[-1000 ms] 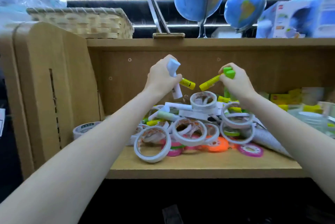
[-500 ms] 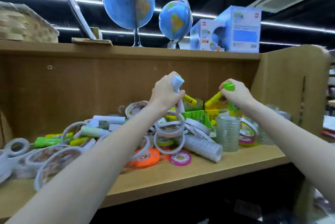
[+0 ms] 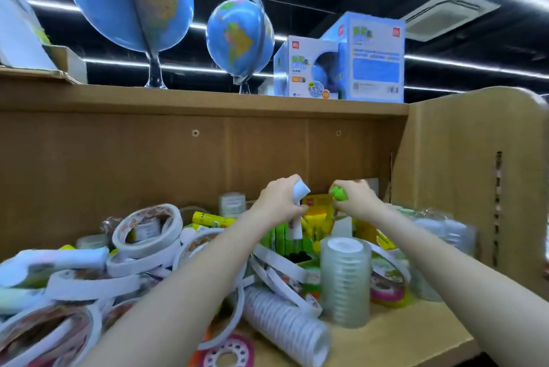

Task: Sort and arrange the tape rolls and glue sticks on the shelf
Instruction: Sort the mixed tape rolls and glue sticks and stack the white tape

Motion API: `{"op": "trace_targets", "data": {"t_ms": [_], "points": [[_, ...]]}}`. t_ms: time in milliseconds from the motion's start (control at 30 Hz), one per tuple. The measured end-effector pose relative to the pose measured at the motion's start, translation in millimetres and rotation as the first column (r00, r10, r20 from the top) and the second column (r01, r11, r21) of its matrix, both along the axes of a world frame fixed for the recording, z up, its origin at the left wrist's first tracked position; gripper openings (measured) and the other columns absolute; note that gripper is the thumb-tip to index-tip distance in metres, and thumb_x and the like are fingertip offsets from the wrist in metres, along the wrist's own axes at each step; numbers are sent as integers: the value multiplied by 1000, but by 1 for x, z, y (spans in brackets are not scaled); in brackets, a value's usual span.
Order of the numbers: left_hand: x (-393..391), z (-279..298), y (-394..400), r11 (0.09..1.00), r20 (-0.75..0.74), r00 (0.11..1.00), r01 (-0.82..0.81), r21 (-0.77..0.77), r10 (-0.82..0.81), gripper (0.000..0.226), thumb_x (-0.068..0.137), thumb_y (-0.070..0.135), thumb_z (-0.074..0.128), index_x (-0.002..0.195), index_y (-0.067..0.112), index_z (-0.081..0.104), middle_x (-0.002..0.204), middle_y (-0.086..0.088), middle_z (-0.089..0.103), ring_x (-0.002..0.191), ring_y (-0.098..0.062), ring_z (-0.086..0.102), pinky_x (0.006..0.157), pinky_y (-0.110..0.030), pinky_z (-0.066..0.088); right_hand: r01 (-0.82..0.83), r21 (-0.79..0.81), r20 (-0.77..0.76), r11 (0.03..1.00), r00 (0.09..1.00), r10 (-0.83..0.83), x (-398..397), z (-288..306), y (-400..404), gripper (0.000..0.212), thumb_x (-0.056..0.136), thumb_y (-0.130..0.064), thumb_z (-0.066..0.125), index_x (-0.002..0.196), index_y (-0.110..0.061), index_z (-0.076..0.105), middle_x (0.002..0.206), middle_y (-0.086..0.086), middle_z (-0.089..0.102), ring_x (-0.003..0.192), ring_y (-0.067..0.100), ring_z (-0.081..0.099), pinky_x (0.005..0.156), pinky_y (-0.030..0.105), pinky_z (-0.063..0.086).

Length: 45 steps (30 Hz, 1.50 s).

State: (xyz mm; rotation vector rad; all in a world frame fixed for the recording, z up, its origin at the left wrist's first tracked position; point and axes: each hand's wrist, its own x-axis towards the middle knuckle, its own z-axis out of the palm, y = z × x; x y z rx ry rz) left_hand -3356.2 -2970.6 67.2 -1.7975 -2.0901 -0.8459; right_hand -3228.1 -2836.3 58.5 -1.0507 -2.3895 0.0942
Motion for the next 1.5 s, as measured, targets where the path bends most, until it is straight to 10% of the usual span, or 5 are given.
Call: {"op": "trace_targets", "data": {"t_ms": [167, 367, 667, 1100, 1500], "points": [[-12, -14, 19, 940, -228, 974, -76, -332, -1, 50, 85, 34, 65, 121, 7, 44, 122, -15, 49, 111, -31, 47, 84, -34, 38, -27, -15, 92, 1000, 995, 28, -6, -8, 11, 45, 90, -36, 57, 129, -16, 46, 126, 14, 55, 122, 35, 41, 93, 39, 40], [-23, -25, 19, 904, -404, 904, -285, -318, 143, 56, 91, 43, 54, 131, 9, 35, 129, -14, 38, 118, -35, 36, 94, -42, 36, 0, 27, 109, 1000, 994, -3, 0, -6, 14, 57, 86, -47, 60, 131, -14, 49, 128, 15, 56, 121, 31, 47, 93, 39, 44], [-23, -22, 15, 895, -125, 990, -112, -432, 64, 38, 89, 18, 55, 126, 16, 48, 124, -12, 53, 109, -27, 53, 84, -33, 44, 68, 31, 21, 997, 997, -69, -1, -3, 9, 61, 81, -58, 60, 123, -14, 58, 117, 11, 62, 106, 30, 58, 80, 36, 48], [-19, -5, -18, 989, -107, 991, -91, -113, 79, 27, 88, 14, 50, 113, 11, 59, 117, -8, 60, 106, -24, 56, 90, -35, 46, -60, -189, -248, 980, 969, 12, 9, 3, 6, 28, 94, -22, 51, 117, -6, 52, 110, 13, 57, 80, 23, 60, 76, 39, 57], [-27, -26, -138, 979, -123, 986, -89, 185, 113, 32, 81, 23, 43, 99, 8, 64, 99, -10, 59, 96, -30, 56, 84, -43, 44, -487, -180, -83, 855, 873, 480, 35, 17, -115, 24, 89, -37, 58, 107, -21, 63, 109, -2, 64, 102, 13, 58, 91, 31, 46]]}}
